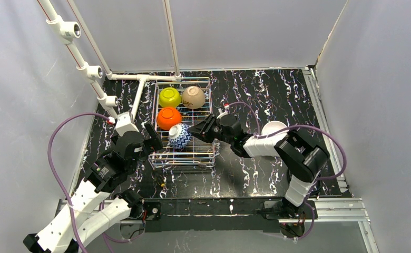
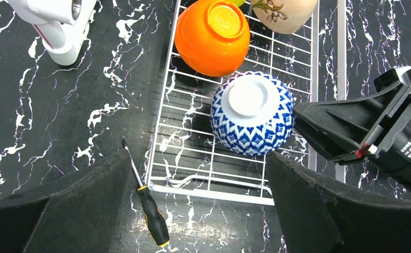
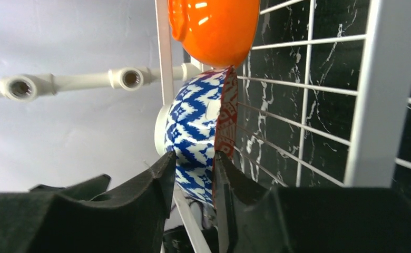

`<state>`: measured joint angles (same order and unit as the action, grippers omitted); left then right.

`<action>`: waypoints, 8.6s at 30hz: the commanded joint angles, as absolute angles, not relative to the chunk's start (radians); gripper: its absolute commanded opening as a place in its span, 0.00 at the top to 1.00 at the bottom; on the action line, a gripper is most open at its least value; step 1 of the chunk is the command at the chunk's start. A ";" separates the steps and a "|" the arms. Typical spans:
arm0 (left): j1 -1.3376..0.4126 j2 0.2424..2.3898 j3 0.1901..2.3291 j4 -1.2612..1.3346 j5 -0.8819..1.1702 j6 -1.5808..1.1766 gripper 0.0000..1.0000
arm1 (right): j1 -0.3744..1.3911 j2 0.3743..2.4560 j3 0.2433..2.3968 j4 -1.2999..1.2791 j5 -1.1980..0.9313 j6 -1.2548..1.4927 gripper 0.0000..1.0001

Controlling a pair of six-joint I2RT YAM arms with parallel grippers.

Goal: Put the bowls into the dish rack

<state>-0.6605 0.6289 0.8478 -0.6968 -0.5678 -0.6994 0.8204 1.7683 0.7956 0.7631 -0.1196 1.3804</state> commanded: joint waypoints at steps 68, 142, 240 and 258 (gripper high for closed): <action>-0.664 0.569 0.848 -0.741 -0.661 -0.743 0.02 | 1.021 1.937 1.444 -0.235 0.655 0.597 0.18; -0.664 0.628 0.840 -0.582 -0.506 -0.704 0.02 | 0.495 1.368 0.850 -0.348 0.521 0.649 0.44; -0.664 0.365 0.811 -0.816 -0.805 -0.864 0.02 | 0.967 1.997 1.296 0.699 -0.149 1.473 0.99; -0.664 0.383 0.813 -0.815 -0.805 -0.863 0.02 | 0.962 1.994 1.136 0.625 -0.158 1.602 0.99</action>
<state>-0.6605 0.3668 0.8230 -0.8021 -0.7605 -0.8497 0.9642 2.0018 1.1709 0.6933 -0.1638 1.5955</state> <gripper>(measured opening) 0.981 0.106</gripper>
